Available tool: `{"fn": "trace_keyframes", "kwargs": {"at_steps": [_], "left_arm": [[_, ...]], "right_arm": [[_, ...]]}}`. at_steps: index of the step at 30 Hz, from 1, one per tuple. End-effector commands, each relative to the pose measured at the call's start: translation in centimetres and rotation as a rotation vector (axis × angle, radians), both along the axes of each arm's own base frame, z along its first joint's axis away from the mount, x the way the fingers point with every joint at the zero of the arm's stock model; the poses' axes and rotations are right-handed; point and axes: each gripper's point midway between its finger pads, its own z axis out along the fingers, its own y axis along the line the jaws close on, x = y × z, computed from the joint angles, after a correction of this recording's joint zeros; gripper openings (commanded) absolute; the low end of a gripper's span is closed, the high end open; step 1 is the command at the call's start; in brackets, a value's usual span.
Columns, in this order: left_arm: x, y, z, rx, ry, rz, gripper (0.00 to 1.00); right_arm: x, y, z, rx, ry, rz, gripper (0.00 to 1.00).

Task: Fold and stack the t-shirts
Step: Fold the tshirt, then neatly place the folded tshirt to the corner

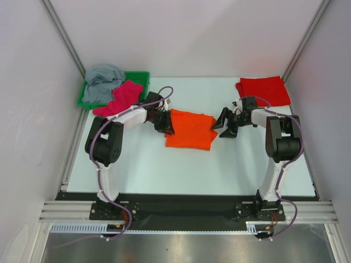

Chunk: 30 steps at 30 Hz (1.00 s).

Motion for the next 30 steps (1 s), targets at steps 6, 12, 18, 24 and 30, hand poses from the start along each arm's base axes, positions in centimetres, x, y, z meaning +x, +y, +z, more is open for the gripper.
{"fn": "trace_keyframes", "kwargs": {"at_steps": [6,12,18,24,30], "left_arm": [[0.7,-0.2,0.4,-0.009,-0.026,0.003,0.26],[0.3,-0.3,-0.3,-0.013,-0.006,-0.002,0.26],[-0.5,0.0,-0.4,-0.013,-0.006,-0.015,0.25],[-0.8,0.0,-0.5,-0.018,-0.007,-0.020,0.25],[-0.7,0.0,-0.3,-0.019,-0.012,-0.037,0.25]], "right_arm": [[-0.2,1.3,-1.8,-0.004,0.018,-0.042,0.76],[-0.2,4.6,-3.7,0.008,0.011,-0.081,0.73],[1.6,4.8,-4.2,0.008,-0.046,-0.174,0.62],[1.8,5.1,-5.2,-0.020,-0.052,-0.158,0.44],[1.9,5.4,-5.2,-0.055,-0.066,-0.109,0.19]]}}
